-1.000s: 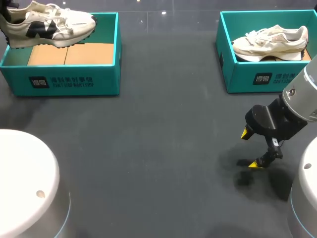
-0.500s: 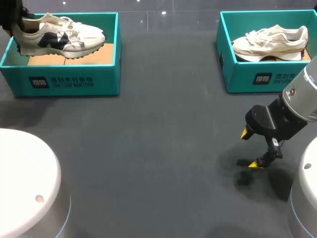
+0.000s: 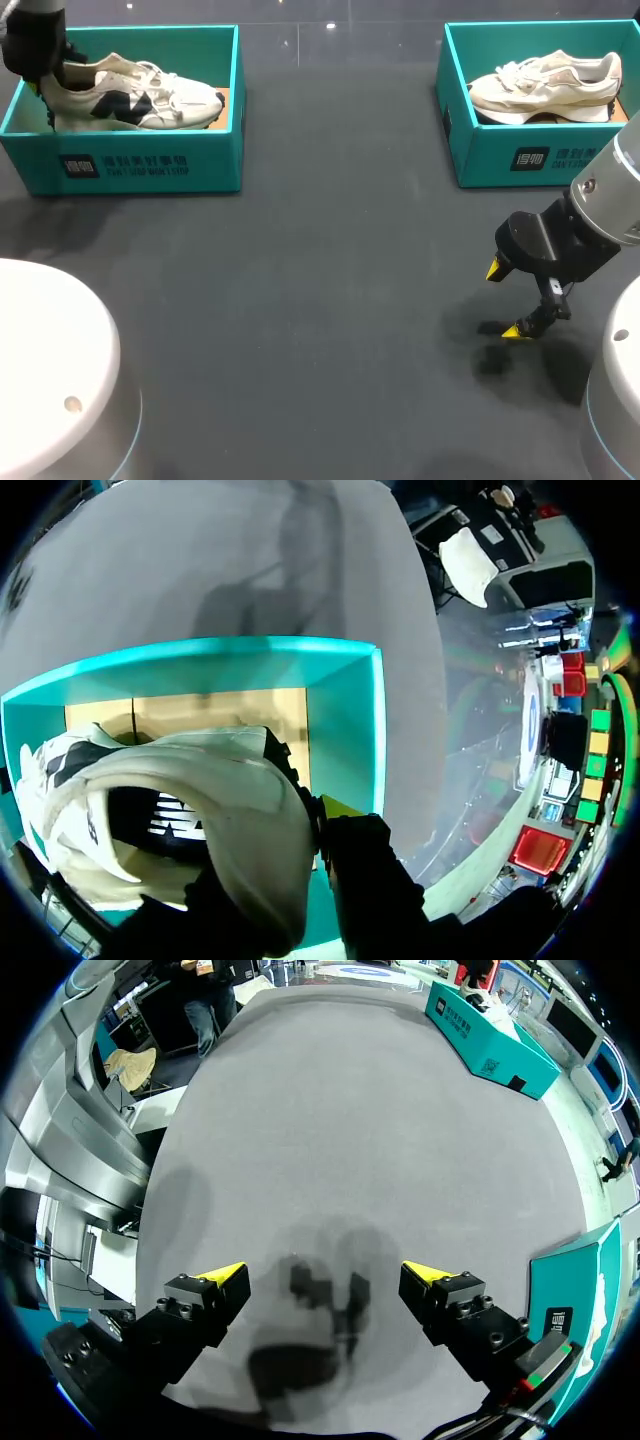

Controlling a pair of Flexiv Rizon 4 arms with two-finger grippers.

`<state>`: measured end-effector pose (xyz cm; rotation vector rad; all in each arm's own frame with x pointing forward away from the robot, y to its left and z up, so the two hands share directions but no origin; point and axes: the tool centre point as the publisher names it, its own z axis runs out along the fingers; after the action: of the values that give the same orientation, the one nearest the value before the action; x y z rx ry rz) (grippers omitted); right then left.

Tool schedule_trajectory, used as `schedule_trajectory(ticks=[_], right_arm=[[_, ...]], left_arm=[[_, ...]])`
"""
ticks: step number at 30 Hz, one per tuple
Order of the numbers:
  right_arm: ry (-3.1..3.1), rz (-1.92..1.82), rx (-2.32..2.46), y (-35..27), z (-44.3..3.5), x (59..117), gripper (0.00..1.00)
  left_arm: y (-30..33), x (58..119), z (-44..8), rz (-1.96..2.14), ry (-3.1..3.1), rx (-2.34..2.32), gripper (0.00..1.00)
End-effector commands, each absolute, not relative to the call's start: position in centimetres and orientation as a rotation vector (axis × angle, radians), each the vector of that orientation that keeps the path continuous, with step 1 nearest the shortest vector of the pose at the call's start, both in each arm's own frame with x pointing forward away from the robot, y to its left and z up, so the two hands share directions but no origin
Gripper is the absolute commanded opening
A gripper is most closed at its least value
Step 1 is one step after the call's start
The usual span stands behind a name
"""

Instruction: Take the shoe out of the shoebox, open the shoe tongue, remove and reinsert the insole, then place the shoe into the shoebox

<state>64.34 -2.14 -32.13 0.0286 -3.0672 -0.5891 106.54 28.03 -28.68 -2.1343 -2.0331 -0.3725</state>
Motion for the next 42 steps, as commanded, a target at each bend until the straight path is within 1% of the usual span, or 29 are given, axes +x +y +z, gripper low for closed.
schedule_trajectory(ticks=[1,42], right_arm=[[-3.071,-0.586,0.026,-2.1,-32.1,64.1,1.00],[-3.071,-0.586,0.026,-2.1,-32.1,64.1,1.00]], left_arm=[[28.2,106.4,-29.3,-0.359,-2.023,-2.144,0.00],[28.9,105.8,-35.8,-0.266,-1.936,-2.109,0.00]])
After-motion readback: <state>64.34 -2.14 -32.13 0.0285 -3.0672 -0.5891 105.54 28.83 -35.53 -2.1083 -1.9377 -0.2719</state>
